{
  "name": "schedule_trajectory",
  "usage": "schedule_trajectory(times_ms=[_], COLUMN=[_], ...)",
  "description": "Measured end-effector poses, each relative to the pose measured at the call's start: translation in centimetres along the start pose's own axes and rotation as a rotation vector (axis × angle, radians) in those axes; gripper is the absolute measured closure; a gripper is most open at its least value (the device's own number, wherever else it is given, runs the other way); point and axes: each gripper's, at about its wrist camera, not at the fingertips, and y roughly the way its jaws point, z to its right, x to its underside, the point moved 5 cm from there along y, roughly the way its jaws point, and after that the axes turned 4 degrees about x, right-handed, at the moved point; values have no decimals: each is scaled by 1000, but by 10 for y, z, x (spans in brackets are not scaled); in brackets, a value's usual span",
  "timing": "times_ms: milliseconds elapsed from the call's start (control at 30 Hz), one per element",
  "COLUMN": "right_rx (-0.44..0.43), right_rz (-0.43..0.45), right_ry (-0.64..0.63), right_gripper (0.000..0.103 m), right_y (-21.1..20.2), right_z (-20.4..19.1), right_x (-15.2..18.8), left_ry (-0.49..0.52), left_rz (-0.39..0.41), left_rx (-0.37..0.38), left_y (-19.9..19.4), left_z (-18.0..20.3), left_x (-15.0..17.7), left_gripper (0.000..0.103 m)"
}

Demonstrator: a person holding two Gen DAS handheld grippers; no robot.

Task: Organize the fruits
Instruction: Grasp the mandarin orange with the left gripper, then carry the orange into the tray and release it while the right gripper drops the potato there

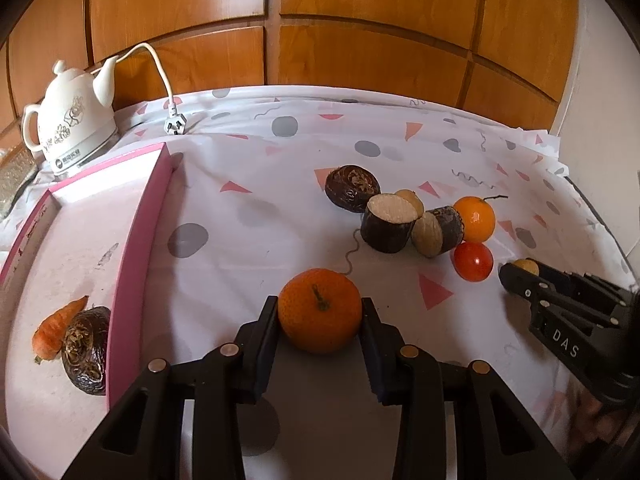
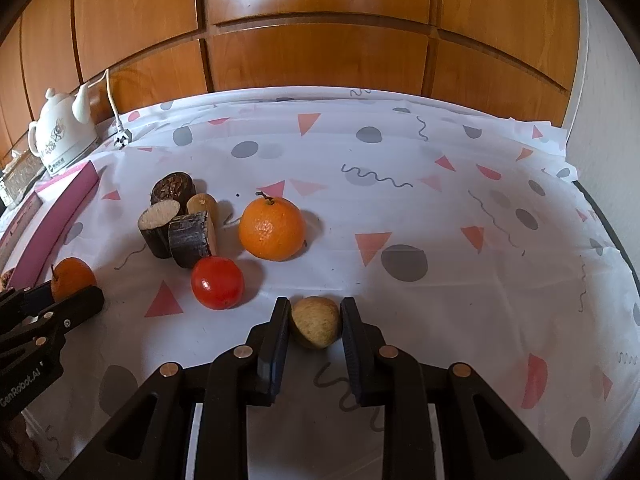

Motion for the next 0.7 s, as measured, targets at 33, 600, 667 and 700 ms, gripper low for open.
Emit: schedule_trajectory(times_ms=[33, 600, 667, 700], right_rx=[6, -51, -94, -118], right_rz=[0, 39, 47, 47], right_ry=[-6, -51, -65, -72], right_gripper=[78, 78, 78, 78], right_y=[0, -37, -43, -45], right_z=[-1, -32, -44, -52], right_x=[0, -4, -8, -10], left_ry=[5, -47, -68, -77], left_rz=[3, 90, 100, 103], left_rx=[-4, -1, -12, -18], left_y=[0, -59, -68, -70], left_z=[1, -15, -24, -29], left_x=[1, -15, -17, -17], left_gripper=[64, 65, 65, 65])
